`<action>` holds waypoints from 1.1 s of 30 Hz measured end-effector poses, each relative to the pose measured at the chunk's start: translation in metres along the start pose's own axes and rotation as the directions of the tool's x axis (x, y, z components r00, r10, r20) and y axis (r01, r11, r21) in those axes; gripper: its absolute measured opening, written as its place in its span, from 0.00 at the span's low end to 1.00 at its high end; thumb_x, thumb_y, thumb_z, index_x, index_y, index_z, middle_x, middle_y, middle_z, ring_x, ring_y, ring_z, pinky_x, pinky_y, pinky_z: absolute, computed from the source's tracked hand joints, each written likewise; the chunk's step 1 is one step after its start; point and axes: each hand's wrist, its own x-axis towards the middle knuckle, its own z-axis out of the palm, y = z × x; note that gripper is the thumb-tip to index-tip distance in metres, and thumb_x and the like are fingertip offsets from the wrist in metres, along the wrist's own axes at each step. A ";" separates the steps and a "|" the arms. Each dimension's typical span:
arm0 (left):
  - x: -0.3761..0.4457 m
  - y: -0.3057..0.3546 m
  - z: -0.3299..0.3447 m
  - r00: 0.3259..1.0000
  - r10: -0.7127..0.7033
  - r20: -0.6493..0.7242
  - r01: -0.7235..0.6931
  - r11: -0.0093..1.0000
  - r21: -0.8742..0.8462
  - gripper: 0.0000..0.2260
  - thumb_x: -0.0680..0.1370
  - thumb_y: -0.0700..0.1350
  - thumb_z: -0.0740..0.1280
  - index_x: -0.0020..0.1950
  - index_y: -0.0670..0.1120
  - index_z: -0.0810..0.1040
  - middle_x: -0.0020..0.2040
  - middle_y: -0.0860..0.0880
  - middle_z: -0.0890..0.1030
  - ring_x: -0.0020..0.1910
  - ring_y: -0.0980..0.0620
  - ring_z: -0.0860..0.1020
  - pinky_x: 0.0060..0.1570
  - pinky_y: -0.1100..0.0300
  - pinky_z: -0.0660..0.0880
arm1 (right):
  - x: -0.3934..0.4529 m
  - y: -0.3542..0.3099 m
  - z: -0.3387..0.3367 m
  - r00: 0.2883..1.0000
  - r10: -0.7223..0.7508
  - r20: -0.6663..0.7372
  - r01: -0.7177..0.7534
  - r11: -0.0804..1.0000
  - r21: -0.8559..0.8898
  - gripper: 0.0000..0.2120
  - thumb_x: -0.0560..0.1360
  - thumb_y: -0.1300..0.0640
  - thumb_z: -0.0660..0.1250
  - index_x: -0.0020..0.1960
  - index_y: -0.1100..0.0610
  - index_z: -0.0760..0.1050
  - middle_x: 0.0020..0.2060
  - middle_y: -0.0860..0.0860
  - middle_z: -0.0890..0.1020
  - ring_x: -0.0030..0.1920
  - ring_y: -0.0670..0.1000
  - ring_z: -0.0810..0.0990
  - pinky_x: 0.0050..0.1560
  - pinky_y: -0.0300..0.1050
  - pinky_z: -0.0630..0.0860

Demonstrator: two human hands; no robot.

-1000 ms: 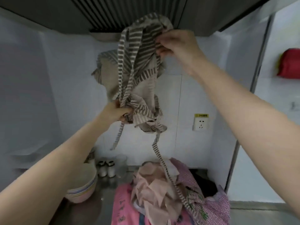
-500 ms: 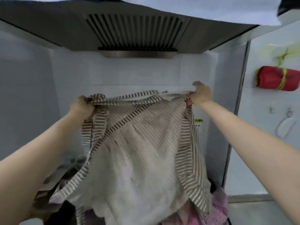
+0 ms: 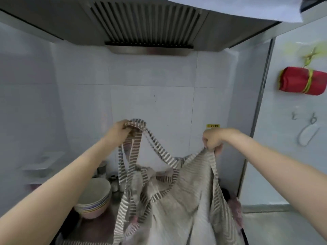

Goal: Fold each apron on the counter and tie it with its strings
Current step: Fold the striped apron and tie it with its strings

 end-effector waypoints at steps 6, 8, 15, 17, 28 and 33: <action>0.010 0.076 -0.017 0.963 -0.270 -0.022 0.162 0.636 -0.755 0.12 0.82 0.40 0.52 0.43 0.42 0.72 0.37 0.48 0.76 0.34 0.53 0.75 0.31 0.62 0.73 | 0.002 0.001 0.022 0.995 -0.097 -0.026 0.094 0.794 0.600 0.14 0.74 0.72 0.62 0.32 0.61 0.70 0.22 0.52 0.77 0.22 0.46 0.79 0.21 0.34 0.71; 0.013 0.095 -0.021 0.978 -0.204 0.035 0.144 0.549 -0.823 0.14 0.83 0.41 0.50 0.44 0.42 0.73 0.34 0.48 0.79 0.34 0.53 0.77 0.33 0.61 0.74 | 0.004 -0.008 0.029 0.975 -0.217 0.039 0.116 0.655 0.747 0.07 0.71 0.71 0.66 0.36 0.63 0.75 0.32 0.55 0.82 0.36 0.48 0.84 0.39 0.36 0.79; -0.025 0.128 0.002 0.929 0.217 0.301 0.084 0.668 -0.740 0.18 0.82 0.41 0.53 0.39 0.43 0.79 0.30 0.50 0.82 0.30 0.56 0.80 0.35 0.65 0.77 | 0.012 -0.063 0.073 0.973 -0.228 -0.036 0.227 0.974 -0.024 0.23 0.72 0.52 0.68 0.64 0.61 0.70 0.59 0.56 0.76 0.57 0.57 0.77 0.52 0.46 0.76; -0.046 0.109 0.010 0.735 0.231 0.637 0.157 0.857 -0.492 0.07 0.79 0.39 0.60 0.47 0.43 0.77 0.38 0.50 0.84 0.36 0.58 0.82 0.40 0.66 0.79 | 0.012 -0.060 0.060 0.948 -0.200 -0.246 0.234 0.965 0.115 0.18 0.77 0.59 0.62 0.65 0.63 0.70 0.62 0.59 0.74 0.63 0.59 0.73 0.60 0.49 0.71; -0.020 -0.033 0.016 0.968 0.047 0.246 -0.068 0.995 0.074 0.30 0.72 0.42 0.72 0.70 0.47 0.64 0.67 0.46 0.66 0.60 0.49 0.70 0.56 0.58 0.71 | -0.026 -0.063 -0.074 0.597 -0.345 -0.724 0.793 0.389 0.469 0.12 0.78 0.69 0.57 0.45 0.58 0.77 0.35 0.46 0.79 0.35 0.39 0.78 0.38 0.30 0.74; -0.026 0.013 0.066 0.865 0.175 0.470 -0.198 0.980 -0.001 0.25 0.71 0.50 0.71 0.65 0.52 0.67 0.59 0.58 0.73 0.56 0.60 0.73 0.63 0.62 0.70 | -0.034 -0.061 -0.081 0.676 -0.313 -0.667 0.721 0.098 0.686 0.10 0.79 0.63 0.59 0.44 0.56 0.78 0.38 0.51 0.81 0.40 0.48 0.80 0.44 0.41 0.79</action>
